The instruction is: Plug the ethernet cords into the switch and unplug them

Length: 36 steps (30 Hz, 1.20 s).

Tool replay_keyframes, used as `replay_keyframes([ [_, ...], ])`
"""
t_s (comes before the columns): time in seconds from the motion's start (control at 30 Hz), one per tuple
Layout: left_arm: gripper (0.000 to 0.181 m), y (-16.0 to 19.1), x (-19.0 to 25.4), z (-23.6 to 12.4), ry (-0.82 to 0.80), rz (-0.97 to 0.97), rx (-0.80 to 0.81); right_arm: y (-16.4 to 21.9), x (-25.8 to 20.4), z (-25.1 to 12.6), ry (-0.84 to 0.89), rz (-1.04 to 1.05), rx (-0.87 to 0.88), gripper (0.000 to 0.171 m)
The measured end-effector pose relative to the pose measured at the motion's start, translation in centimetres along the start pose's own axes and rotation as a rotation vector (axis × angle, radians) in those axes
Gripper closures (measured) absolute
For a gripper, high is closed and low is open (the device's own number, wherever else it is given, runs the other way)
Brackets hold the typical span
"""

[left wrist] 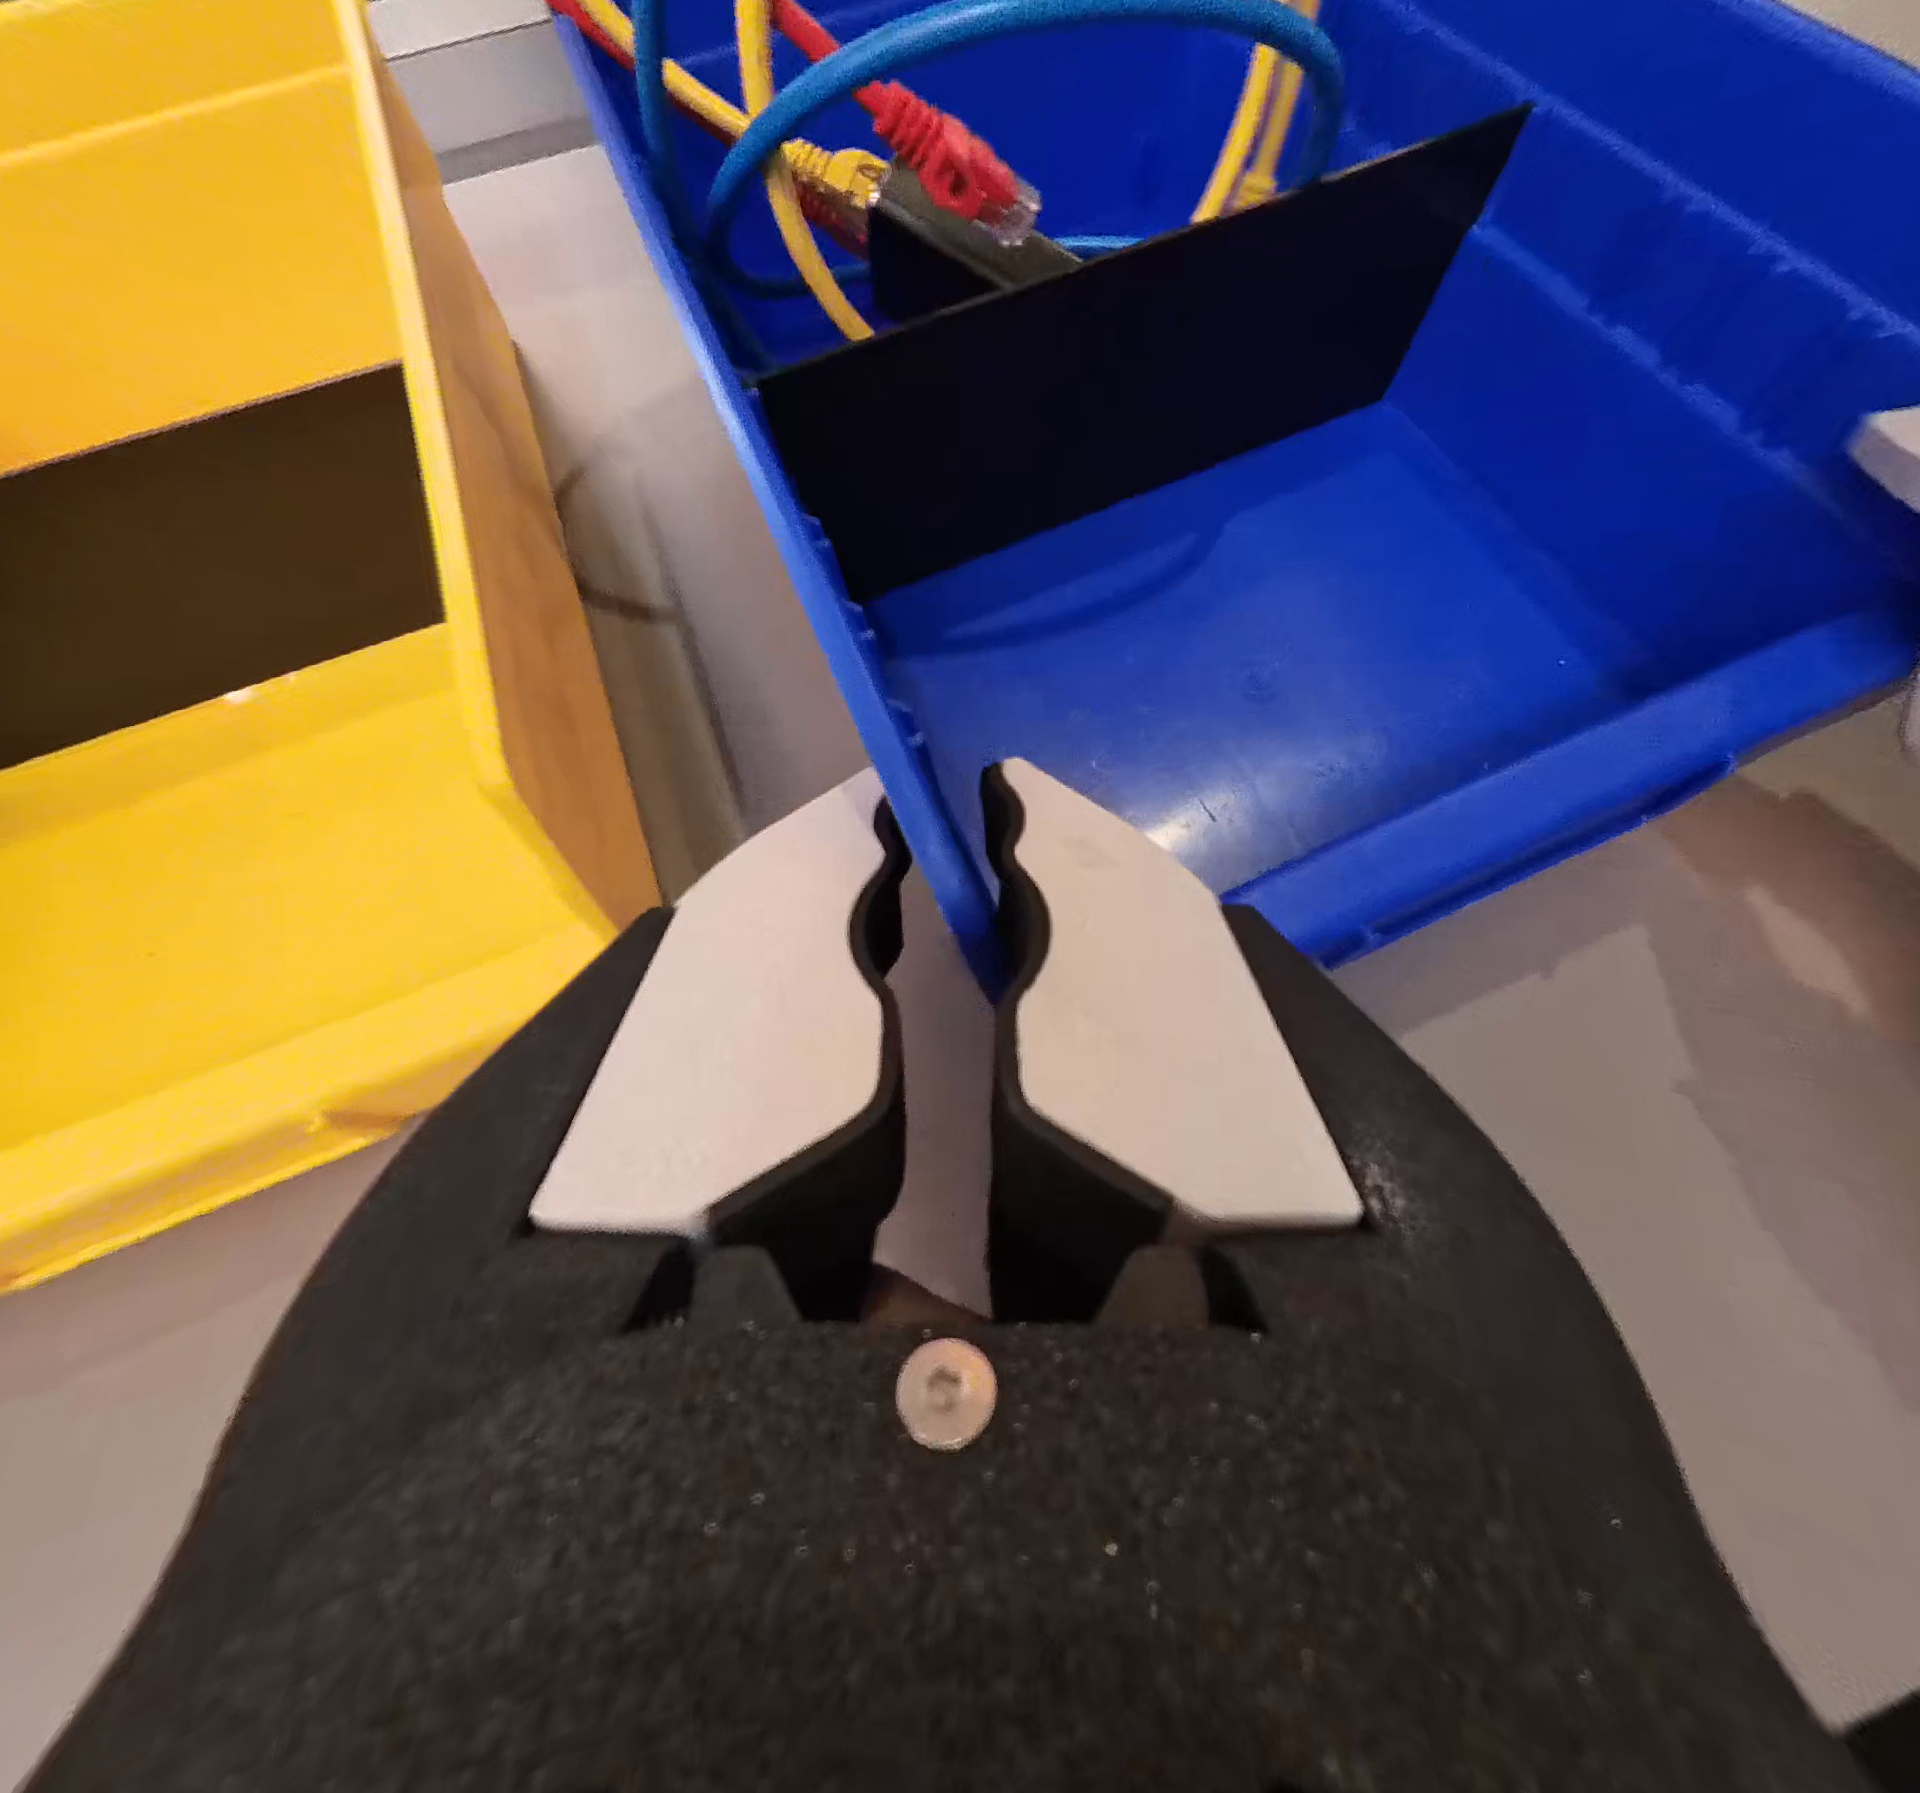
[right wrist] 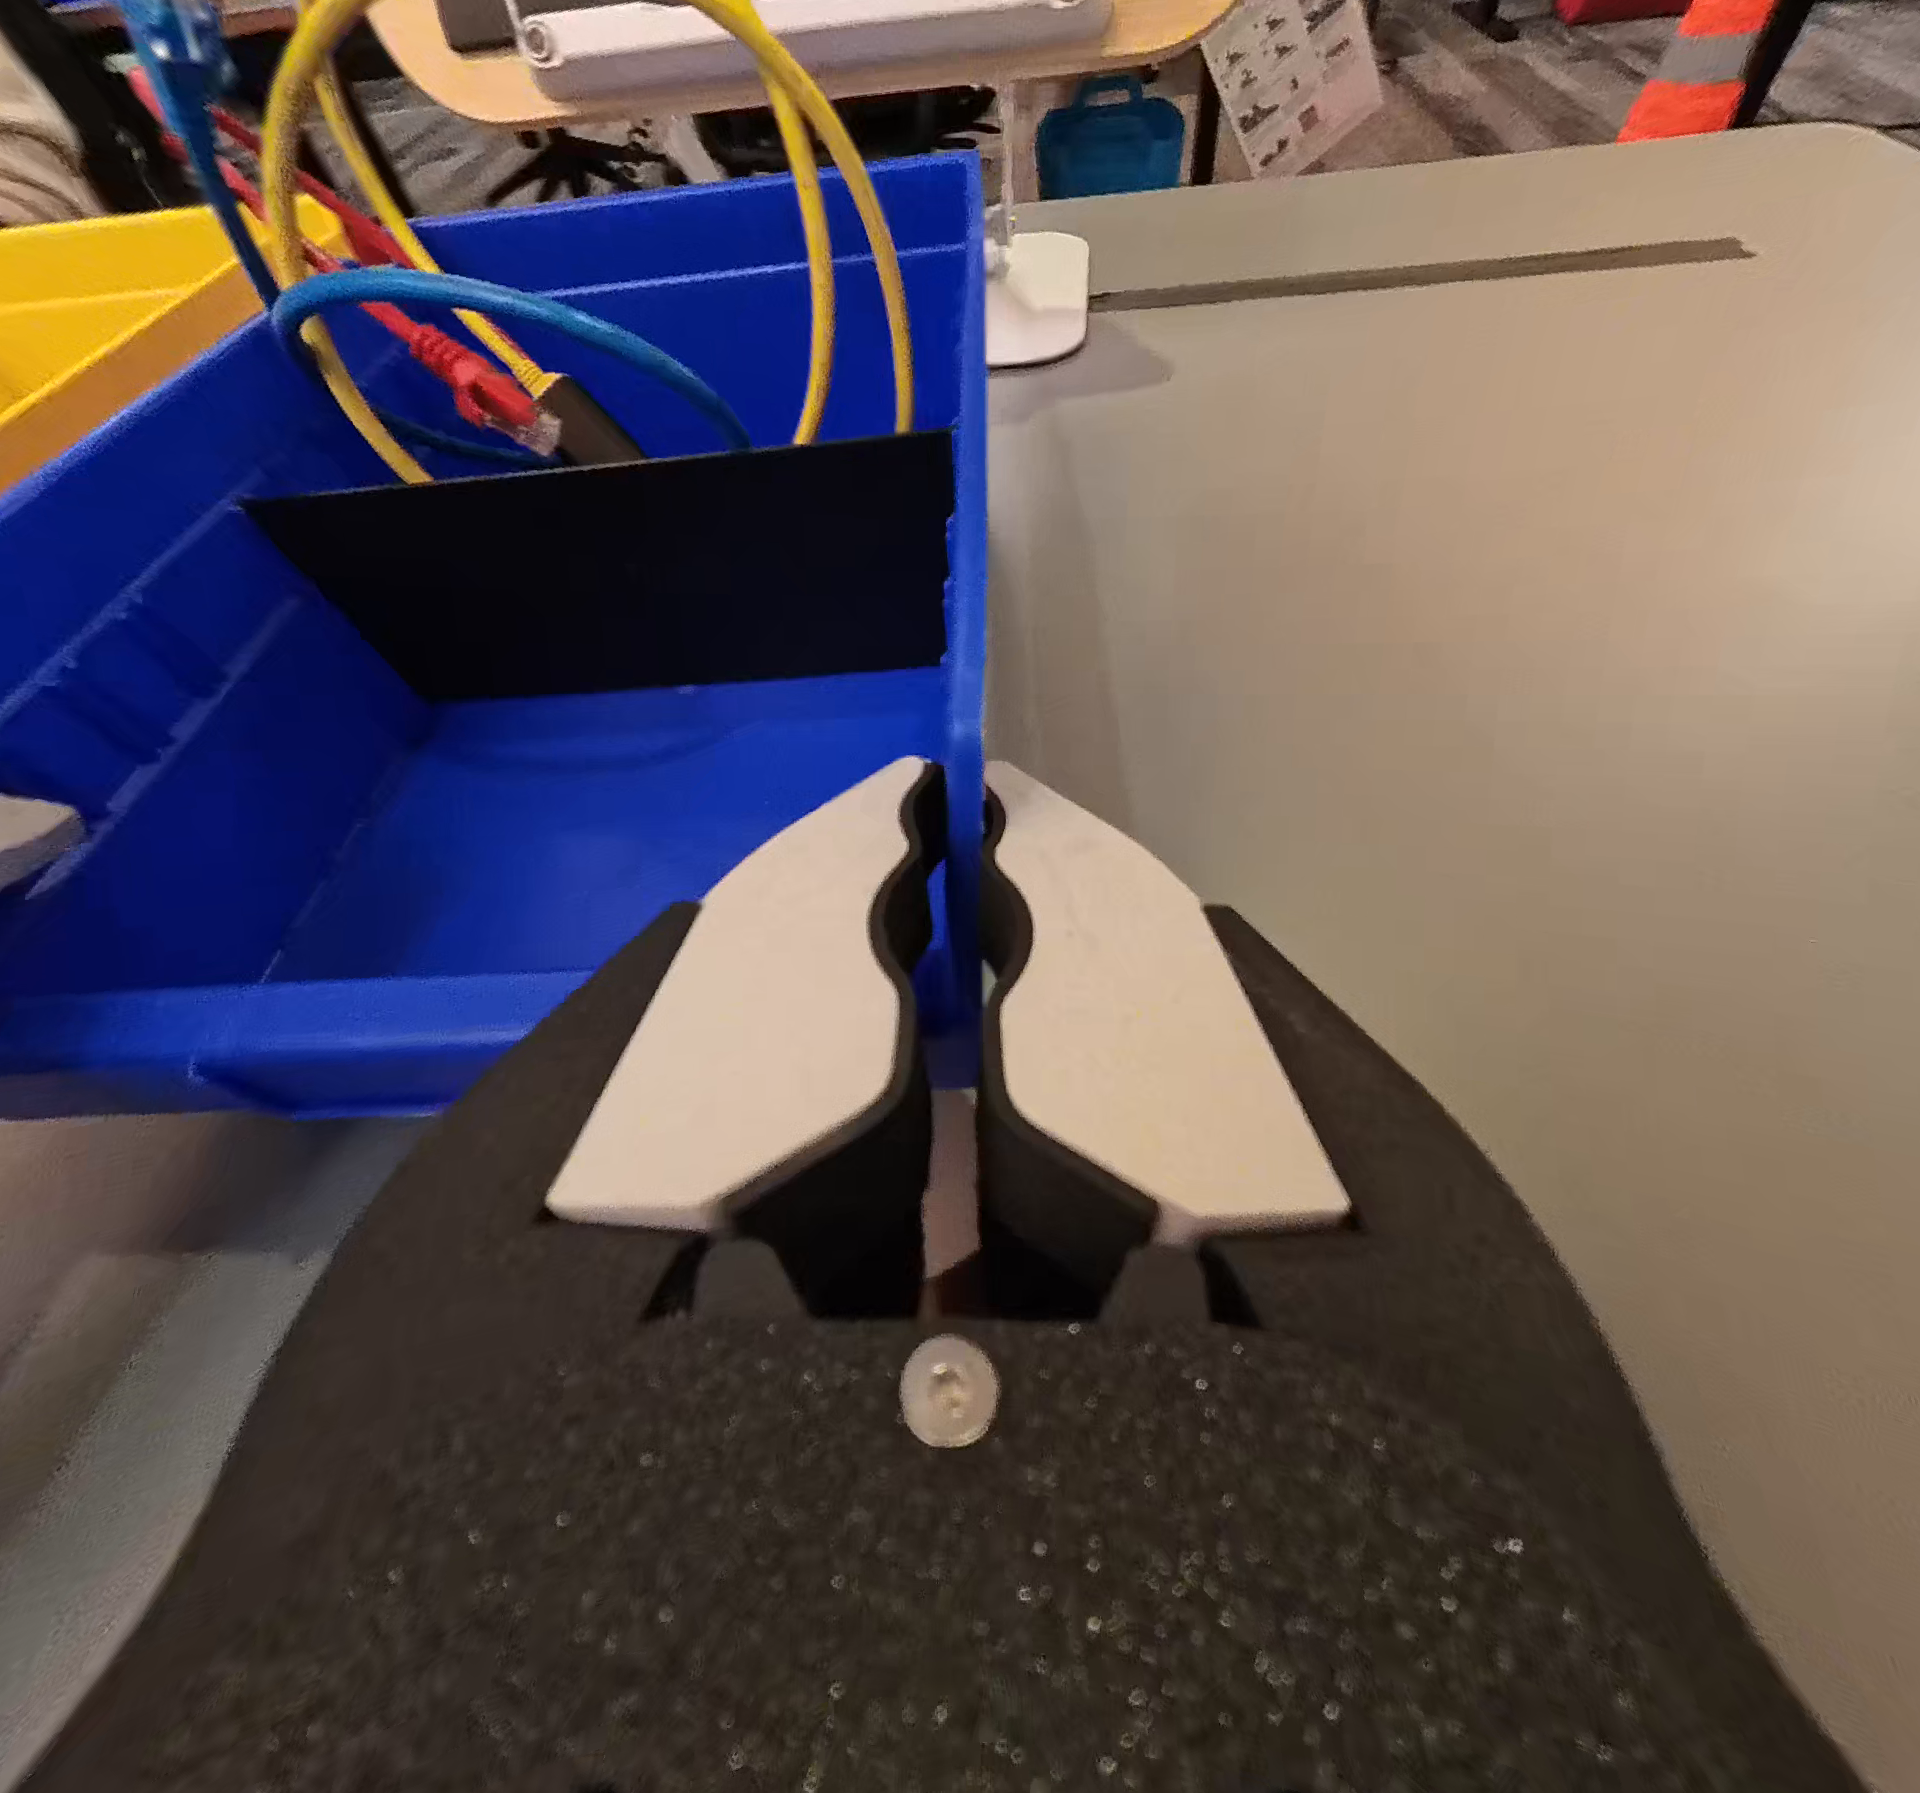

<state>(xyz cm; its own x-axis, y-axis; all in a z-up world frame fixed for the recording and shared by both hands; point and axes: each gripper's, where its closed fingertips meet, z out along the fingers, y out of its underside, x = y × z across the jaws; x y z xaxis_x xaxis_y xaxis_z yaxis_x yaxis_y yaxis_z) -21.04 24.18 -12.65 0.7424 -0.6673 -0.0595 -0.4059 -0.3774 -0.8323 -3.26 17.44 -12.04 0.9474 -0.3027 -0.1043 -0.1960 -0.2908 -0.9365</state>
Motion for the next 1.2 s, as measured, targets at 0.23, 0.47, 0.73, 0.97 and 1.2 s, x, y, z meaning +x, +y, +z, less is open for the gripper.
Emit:
replay_keyframes([
  [0.23, 0.145, -2.9, -6.1, -8.1, 0.161, -0.265, 0.242, -6.7, -1.0, -5.4, -0.145, -0.368, 0.392, 0.135],
  [0.47, 0.115, 3.7, -23.5, -9.2, -0.202, -0.238, 0.080, -8.3, -6.9, -5.6, -0.191, -0.370, 0.476, 0.134],
  [0.73, 0.152, 4.8, -24.9, -4.1, -0.091, -0.168, 0.048, -7.5, -13.3, -5.1, -0.255, -0.371, 0.492, 0.139],
  [0.97, 0.178, 6.5, -25.2, -5.7, -0.210, -0.238, 0.027, -6.2, -18.2, -5.3, -0.333, -0.375, 0.472, 0.139],
  [1.2, 0.178, 10.6, -21.0, -12.3, -0.326, -0.293, 0.010, -0.2, -23.3, -4.4, -0.471, -0.214, 0.225, 0.132],
])
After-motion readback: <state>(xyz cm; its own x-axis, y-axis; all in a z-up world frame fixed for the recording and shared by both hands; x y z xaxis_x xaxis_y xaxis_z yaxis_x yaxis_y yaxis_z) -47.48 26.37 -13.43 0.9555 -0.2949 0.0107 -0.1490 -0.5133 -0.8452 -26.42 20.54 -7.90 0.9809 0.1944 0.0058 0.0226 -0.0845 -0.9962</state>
